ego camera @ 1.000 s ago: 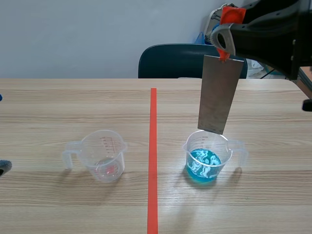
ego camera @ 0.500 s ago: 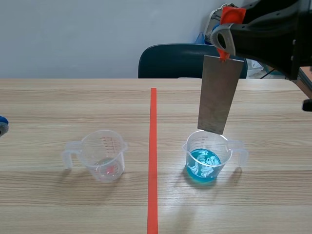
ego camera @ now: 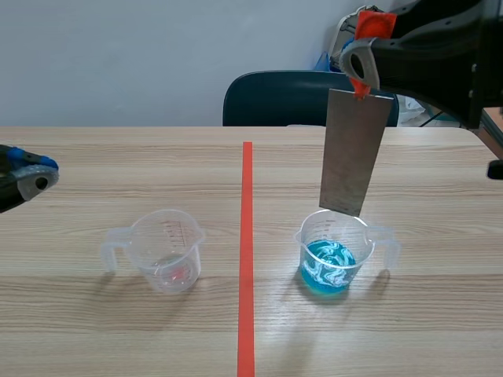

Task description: Do the redox reaction experiment

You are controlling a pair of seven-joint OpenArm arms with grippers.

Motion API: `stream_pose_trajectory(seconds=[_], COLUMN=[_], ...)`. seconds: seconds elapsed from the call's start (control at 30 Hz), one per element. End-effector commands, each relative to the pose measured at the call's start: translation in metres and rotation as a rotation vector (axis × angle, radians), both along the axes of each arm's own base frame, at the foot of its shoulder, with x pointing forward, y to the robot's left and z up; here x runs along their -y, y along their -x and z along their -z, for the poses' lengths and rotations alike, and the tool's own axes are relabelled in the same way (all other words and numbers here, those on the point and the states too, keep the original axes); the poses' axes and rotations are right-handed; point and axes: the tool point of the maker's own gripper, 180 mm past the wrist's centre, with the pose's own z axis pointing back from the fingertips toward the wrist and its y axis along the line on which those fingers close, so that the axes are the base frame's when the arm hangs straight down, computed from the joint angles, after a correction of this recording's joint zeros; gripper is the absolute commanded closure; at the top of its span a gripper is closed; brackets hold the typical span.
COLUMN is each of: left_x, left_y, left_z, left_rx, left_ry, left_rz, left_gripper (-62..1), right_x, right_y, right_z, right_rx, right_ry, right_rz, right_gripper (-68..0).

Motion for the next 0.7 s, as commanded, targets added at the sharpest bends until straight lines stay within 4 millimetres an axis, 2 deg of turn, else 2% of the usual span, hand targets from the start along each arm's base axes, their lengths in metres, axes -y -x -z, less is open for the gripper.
stream_pose_trajectory(seconds=[0.0, 0.2, 0.67], left_x=[0.005, 0.028, 0.102], left_y=[-0.006, -0.016, -0.02], left_z=[-0.003, 0.019, 0.065], left_rx=[0.01, 0.003, -0.066], left_ry=[0.034, 0.033, 0.061], left_rz=[-0.023, -0.038, 0.0], left_gripper=[-1.5, -1.5, -1.5], right_x=[-0.002, -0.002, -0.002], right_y=[0.002, 0.002, 0.002], right_z=[-0.009, -0.009, -0.009], right_rx=[0.027, 0.027, 0.027], right_ry=[-0.012, -0.011, -0.011], right_rz=[-0.018, -0.018, -0.018], right_gripper=[-0.8, -0.8, -0.8])
